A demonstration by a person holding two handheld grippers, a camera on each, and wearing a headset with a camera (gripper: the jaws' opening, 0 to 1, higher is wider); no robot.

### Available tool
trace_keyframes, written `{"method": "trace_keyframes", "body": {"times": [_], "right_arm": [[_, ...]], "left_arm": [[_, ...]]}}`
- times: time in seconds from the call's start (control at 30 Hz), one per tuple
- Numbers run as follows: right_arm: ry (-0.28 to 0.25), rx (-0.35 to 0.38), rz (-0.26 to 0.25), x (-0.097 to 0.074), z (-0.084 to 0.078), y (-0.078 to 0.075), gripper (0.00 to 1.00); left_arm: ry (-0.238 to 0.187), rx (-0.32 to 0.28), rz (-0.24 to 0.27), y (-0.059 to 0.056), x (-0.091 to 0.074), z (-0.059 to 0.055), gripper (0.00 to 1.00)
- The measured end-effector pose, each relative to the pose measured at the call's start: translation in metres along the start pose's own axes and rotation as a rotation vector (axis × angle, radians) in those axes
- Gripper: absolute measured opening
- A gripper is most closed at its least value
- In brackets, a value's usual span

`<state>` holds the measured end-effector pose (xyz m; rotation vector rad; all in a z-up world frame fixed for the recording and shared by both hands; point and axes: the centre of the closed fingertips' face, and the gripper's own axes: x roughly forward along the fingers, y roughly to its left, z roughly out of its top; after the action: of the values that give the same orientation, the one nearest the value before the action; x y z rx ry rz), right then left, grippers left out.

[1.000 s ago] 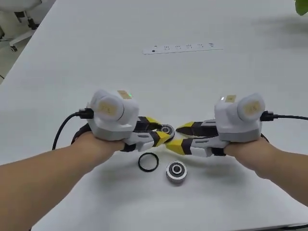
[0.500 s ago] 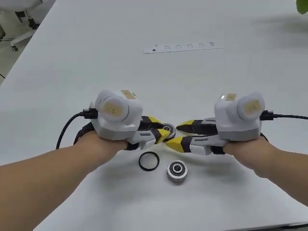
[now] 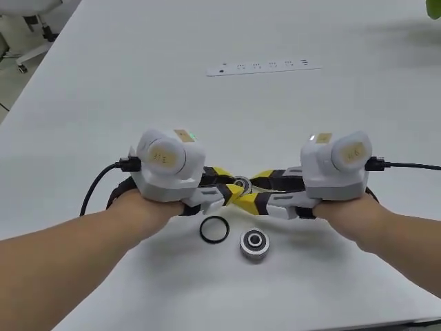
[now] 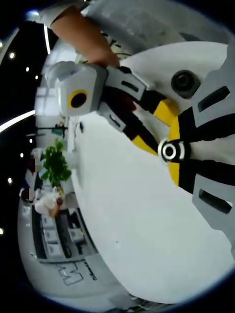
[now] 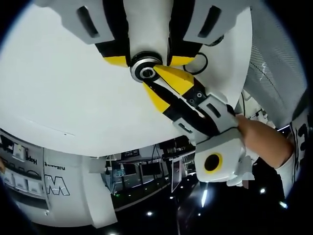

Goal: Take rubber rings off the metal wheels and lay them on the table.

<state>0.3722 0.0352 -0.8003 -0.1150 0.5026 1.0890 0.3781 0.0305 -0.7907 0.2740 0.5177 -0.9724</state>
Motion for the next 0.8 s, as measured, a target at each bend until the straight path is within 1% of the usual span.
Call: {"method": "trace_keyframes", "body": {"times": [0.1,0.47,0.8], "right_arm": [[0.001,0.0,-0.007,-0.0014,-0.0007,-0.0028,0.23],[0.019,-0.001,0.0,-0.0043,-0.005,-0.0028,0.18],[0.025,0.017,0.003,-0.0062,-0.0063,-0.0019,0.13]], "left_arm": [[0.001,0.0,0.002,-0.0001,0.0003,-0.0005,0.13],[-0.002,-0.01,0.005,0.0005,0.0015,-0.0005,0.13],[-0.007,-0.019,0.006,0.0017,0.0019,-0.0011,0.12]]}}
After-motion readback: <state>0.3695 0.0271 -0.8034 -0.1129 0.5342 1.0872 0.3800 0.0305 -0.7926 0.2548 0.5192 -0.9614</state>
